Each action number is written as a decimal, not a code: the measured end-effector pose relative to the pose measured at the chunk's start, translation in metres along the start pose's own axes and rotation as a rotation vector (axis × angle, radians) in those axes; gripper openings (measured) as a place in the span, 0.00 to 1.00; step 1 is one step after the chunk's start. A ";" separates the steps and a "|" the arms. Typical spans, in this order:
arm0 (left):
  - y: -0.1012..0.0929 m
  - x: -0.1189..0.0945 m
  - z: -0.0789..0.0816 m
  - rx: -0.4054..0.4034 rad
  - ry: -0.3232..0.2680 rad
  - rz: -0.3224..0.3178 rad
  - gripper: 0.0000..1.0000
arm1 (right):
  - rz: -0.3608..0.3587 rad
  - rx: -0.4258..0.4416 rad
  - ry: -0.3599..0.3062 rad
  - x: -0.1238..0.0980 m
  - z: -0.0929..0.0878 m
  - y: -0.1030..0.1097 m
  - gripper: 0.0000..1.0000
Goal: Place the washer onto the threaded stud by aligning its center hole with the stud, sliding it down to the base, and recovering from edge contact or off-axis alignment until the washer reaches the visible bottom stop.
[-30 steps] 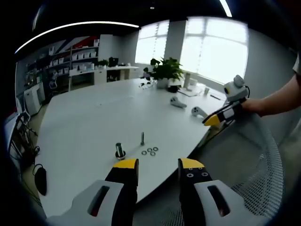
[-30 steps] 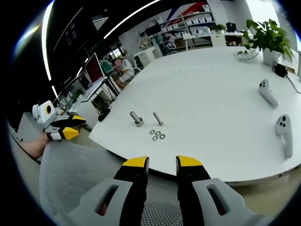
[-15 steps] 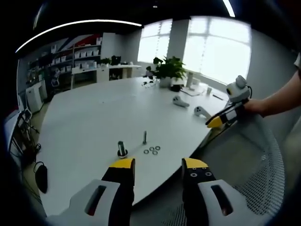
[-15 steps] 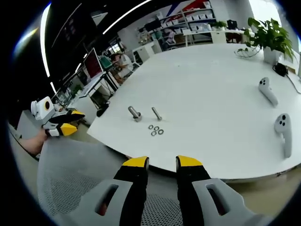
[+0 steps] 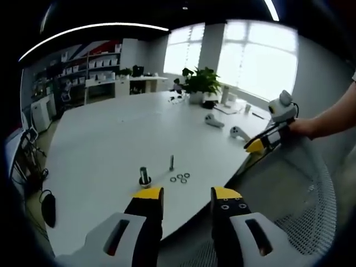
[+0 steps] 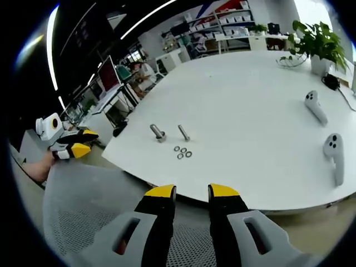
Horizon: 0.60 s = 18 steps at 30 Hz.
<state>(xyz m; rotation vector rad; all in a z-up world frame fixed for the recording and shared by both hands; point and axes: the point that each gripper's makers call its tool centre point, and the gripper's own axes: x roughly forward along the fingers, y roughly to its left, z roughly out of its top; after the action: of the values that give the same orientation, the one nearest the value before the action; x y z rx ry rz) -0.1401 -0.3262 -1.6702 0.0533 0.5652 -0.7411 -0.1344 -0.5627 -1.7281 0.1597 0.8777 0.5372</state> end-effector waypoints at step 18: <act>0.001 -0.001 0.000 0.002 -0.005 -0.004 0.30 | -0.006 -0.001 -0.013 -0.002 0.005 0.002 0.26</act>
<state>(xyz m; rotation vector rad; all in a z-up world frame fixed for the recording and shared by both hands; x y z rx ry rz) -0.1402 -0.3249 -1.6700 0.0527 0.5603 -0.7452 -0.1328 -0.5614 -1.7229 0.1591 0.8647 0.5304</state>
